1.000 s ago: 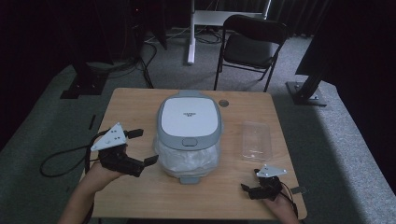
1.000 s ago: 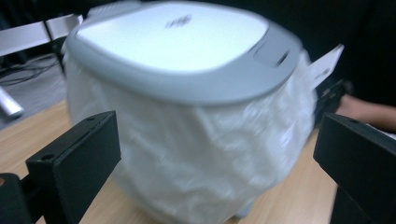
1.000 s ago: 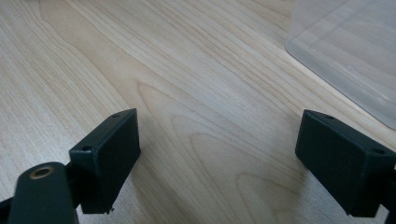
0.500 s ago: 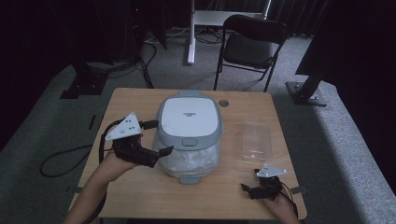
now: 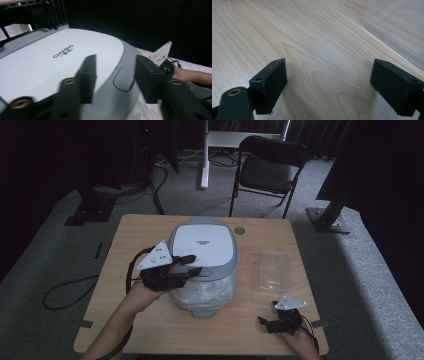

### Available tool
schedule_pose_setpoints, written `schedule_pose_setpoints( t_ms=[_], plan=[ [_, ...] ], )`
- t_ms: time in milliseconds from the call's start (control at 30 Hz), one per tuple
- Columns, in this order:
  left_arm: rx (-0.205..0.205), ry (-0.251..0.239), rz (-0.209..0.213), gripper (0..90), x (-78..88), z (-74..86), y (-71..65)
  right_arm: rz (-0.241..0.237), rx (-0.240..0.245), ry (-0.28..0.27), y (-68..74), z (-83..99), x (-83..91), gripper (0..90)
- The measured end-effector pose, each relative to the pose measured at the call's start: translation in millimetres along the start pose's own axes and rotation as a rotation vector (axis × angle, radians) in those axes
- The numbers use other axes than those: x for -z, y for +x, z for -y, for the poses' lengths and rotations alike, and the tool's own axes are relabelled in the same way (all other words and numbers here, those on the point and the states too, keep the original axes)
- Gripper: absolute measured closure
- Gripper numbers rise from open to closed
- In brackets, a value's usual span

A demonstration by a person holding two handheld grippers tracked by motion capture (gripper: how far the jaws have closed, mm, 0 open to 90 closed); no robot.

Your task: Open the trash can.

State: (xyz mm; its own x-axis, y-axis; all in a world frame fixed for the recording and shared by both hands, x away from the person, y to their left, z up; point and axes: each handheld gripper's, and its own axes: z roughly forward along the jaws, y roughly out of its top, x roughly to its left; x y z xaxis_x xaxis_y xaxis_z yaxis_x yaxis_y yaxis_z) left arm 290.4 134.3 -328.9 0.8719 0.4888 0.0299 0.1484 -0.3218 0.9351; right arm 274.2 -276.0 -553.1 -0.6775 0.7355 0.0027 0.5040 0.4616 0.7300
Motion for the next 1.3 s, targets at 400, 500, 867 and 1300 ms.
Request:
schedule_pose_setpoints(
  t_ms=[400, 500, 867, 1300],
  plan=[
    [-0.013, 0.006, 0.045, 89.3, -12.0, 3.9, -4.5, 0.001, -0.002, 0.0, -0.1, 0.0, 0.0, 13.2],
    [0.001, 0.013, 0.057, 90.0, -13.8, 4.2, -4.6, 0.002, -0.002, 0.0, -0.1, 0.0, 0.0, 13.2],
    [0.001, 0.019, 0.051, 90.0, -16.1, 3.6, -5.8, 0.003, -0.003, -0.001, -0.1, 0.0, 0.0, 13.2],
    [-0.004, 0.034, 0.022, 90.0, -16.2, 2.1, -9.2, 0.005, -0.005, 0.0, -0.3, 0.0, 0.0, 13.2]
  ],
)
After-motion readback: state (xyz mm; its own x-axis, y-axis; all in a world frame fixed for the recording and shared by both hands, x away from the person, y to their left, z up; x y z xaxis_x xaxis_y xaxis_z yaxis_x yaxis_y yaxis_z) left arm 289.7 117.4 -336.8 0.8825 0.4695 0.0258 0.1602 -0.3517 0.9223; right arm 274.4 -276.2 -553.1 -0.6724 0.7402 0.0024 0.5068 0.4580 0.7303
